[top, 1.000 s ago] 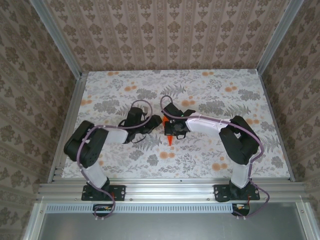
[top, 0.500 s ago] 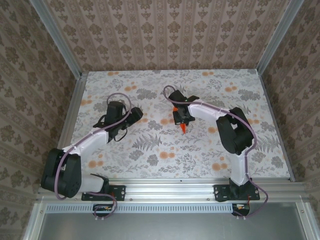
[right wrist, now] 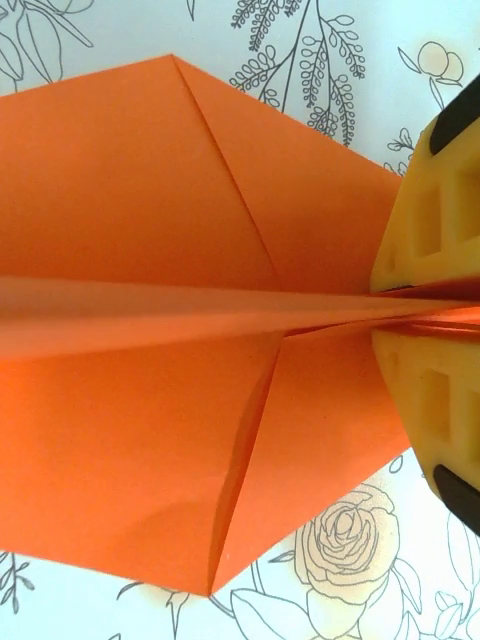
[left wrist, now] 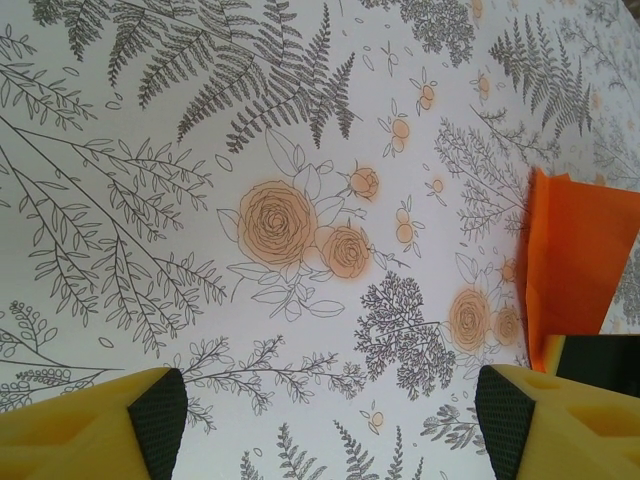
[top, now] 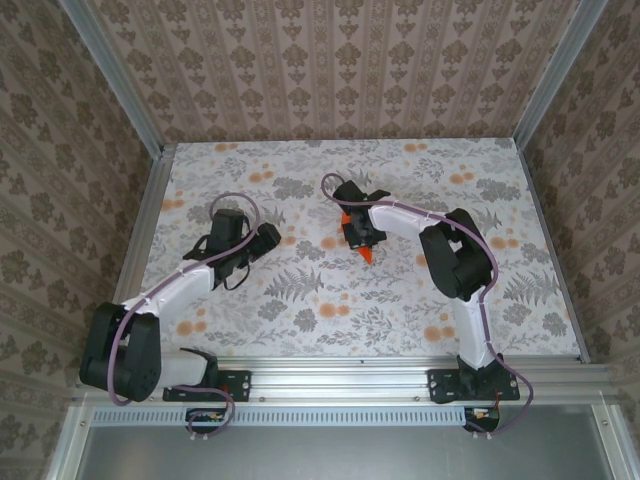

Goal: Fold a paper plane with a square sheet of paper (pick it up from the middle)
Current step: Move a paper plane to the center of the table.

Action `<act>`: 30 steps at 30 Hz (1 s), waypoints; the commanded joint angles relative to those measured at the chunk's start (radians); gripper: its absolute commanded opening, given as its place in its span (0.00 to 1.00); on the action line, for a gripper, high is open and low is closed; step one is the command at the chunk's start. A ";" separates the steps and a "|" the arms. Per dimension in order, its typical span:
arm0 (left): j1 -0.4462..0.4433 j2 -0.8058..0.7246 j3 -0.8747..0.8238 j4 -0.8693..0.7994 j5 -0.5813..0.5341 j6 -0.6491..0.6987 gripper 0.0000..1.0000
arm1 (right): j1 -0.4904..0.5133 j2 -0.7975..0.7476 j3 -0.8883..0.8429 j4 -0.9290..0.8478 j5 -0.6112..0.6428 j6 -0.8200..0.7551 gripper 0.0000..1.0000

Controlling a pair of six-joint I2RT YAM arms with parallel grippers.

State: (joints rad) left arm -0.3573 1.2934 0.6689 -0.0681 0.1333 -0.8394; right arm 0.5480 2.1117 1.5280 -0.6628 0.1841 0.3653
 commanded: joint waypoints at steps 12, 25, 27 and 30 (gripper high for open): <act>0.015 -0.023 -0.011 -0.024 -0.020 0.023 0.79 | 0.003 0.040 0.001 -0.014 0.004 -0.008 0.00; 0.027 -0.108 0.127 -0.273 -0.239 0.156 0.80 | -0.008 -0.264 0.020 0.003 0.023 0.000 0.62; 0.040 -0.133 0.154 -0.313 -0.290 0.181 0.81 | -0.029 -0.347 -0.011 0.032 0.030 0.009 0.70; 0.066 -0.172 0.184 -0.353 -0.365 0.226 0.85 | -0.072 -0.473 -0.101 0.106 0.055 0.005 0.82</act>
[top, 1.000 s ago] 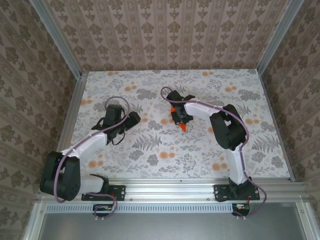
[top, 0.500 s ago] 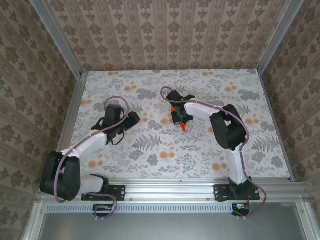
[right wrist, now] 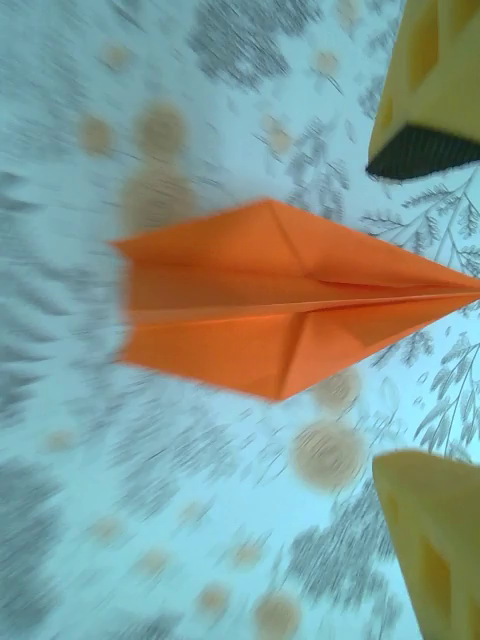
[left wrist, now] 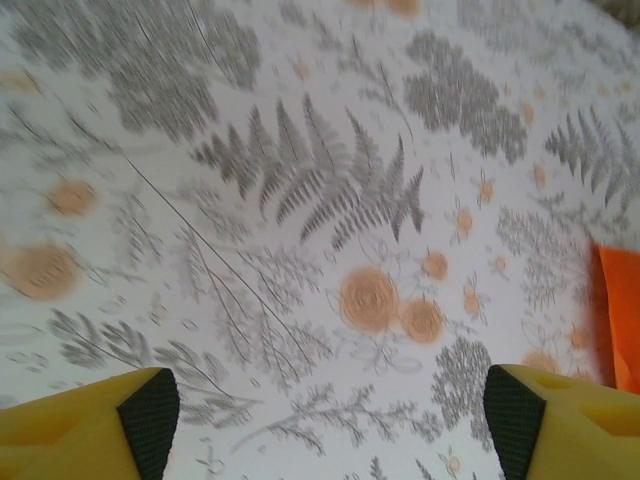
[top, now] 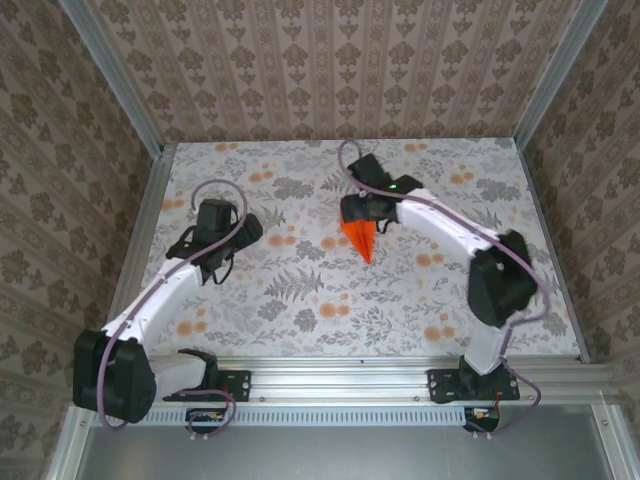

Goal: Fold a paper plane with a square sheet of paper (pick it up from the middle)
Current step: Move a paper plane to the center of the table, then reset both arms

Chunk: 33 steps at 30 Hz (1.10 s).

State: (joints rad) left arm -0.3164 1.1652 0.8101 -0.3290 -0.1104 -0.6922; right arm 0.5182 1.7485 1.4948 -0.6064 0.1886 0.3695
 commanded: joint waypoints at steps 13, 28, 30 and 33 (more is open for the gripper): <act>0.146 -0.239 -0.109 0.058 -0.405 0.297 1.00 | -0.281 -0.582 -0.622 0.496 0.400 -0.067 1.00; 0.301 -0.173 -0.420 0.610 -0.210 0.596 1.00 | -0.402 -0.511 -1.088 1.119 0.357 -0.208 1.00; 0.326 -0.145 -0.465 0.721 -0.127 0.628 1.00 | -0.404 -0.463 -1.098 1.197 0.316 -0.236 1.00; 0.350 -0.080 -0.503 0.865 -0.039 0.652 1.00 | -0.408 -0.412 -1.101 1.301 0.270 -0.268 1.00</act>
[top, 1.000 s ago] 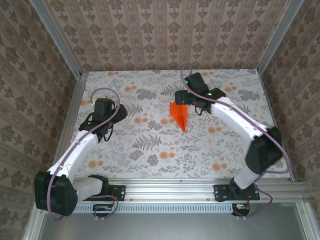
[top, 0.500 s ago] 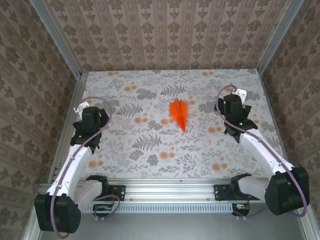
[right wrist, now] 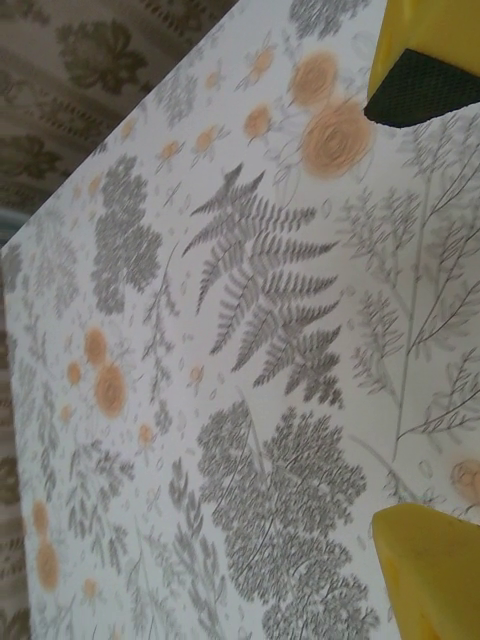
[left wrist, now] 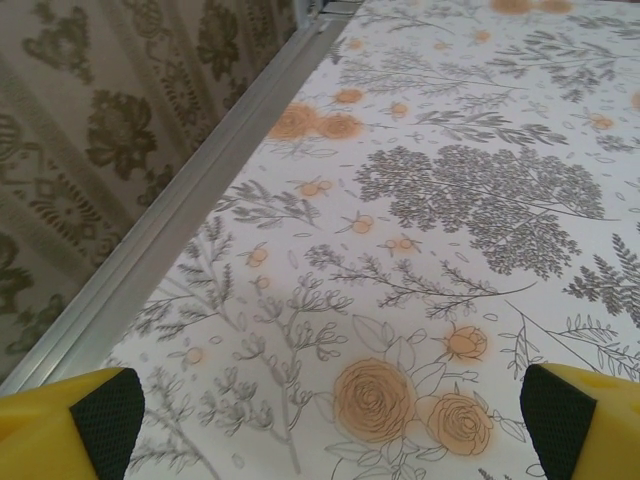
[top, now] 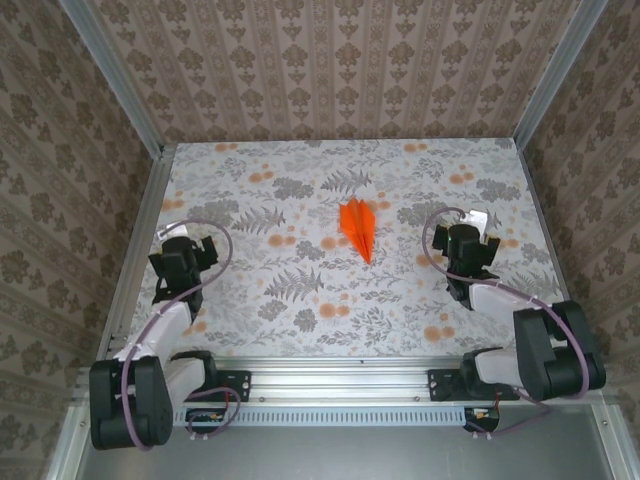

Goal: Fold a paper plane with a square sheet of paper (pick it up from the middle)
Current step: Reset both arms

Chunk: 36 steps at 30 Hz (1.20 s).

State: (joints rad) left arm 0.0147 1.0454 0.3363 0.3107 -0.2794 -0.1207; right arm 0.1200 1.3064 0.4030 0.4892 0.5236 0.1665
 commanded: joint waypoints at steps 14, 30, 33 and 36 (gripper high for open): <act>0.034 0.371 0.044 0.474 0.360 0.121 1.00 | -0.066 0.182 -0.046 0.450 -0.261 -0.108 1.00; -0.033 0.478 0.085 0.485 0.266 0.170 1.00 | -0.065 0.250 -0.033 0.488 -0.260 -0.111 1.00; -0.034 0.477 0.084 0.485 0.266 0.170 1.00 | -0.065 0.250 -0.035 0.488 -0.260 -0.112 1.00; -0.036 0.476 0.083 0.487 0.263 0.173 1.00 | -0.065 0.250 -0.034 0.488 -0.260 -0.113 1.00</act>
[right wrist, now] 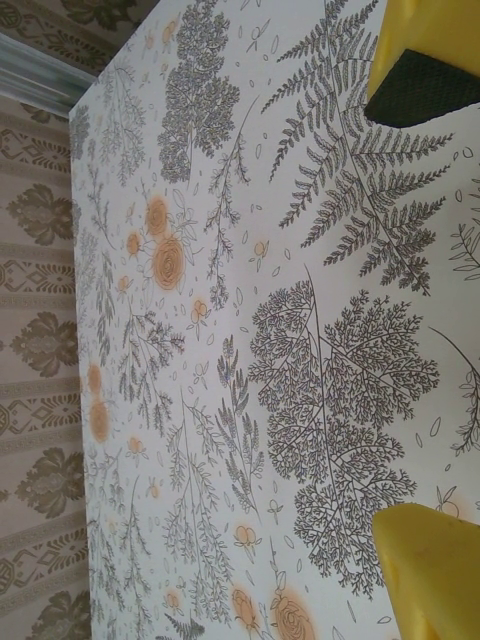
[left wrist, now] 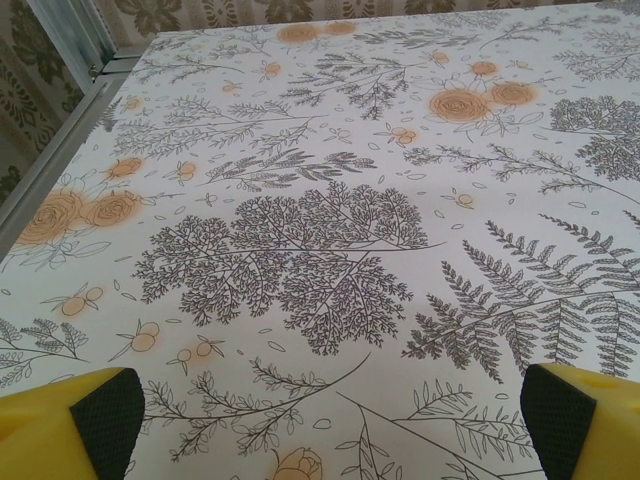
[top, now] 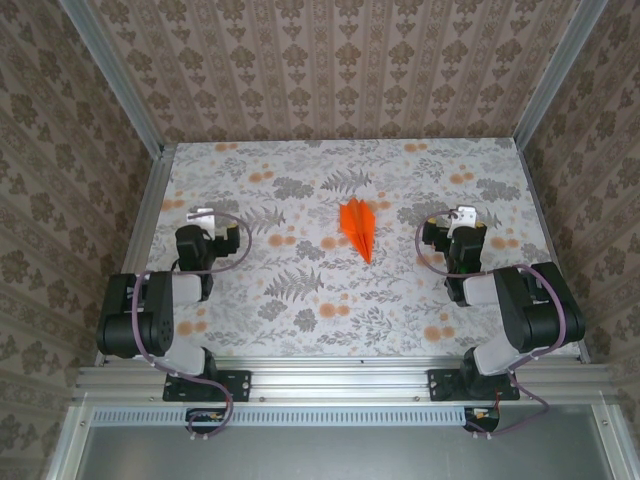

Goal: Fold a paper plane with a square sheet of paper (pick it up from the middle)
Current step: Reset both arms

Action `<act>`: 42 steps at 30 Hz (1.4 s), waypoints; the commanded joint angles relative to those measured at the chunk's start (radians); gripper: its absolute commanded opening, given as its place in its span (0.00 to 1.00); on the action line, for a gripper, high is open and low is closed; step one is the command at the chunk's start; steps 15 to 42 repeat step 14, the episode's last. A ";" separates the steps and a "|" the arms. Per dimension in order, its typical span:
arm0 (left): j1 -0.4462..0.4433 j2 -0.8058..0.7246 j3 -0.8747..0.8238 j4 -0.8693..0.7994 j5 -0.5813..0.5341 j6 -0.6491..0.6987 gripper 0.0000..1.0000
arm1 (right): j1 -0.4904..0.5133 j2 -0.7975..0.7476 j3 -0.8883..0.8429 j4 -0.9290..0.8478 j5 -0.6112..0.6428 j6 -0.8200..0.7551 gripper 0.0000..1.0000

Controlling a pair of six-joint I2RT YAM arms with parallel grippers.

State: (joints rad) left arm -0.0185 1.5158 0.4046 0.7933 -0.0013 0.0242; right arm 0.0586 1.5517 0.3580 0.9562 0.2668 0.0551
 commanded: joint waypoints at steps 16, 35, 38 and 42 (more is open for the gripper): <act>-0.001 0.008 0.020 -0.002 -0.012 0.026 1.00 | -0.003 0.004 0.011 0.022 -0.004 -0.001 1.00; -0.001 0.008 0.020 -0.002 -0.012 0.026 1.00 | -0.003 0.004 0.011 0.022 -0.004 -0.001 1.00; -0.001 0.008 0.020 -0.002 -0.012 0.026 1.00 | -0.003 0.004 0.011 0.022 -0.004 -0.001 1.00; -0.001 0.008 0.020 -0.002 -0.012 0.026 1.00 | -0.003 0.004 0.011 0.022 -0.004 -0.001 1.00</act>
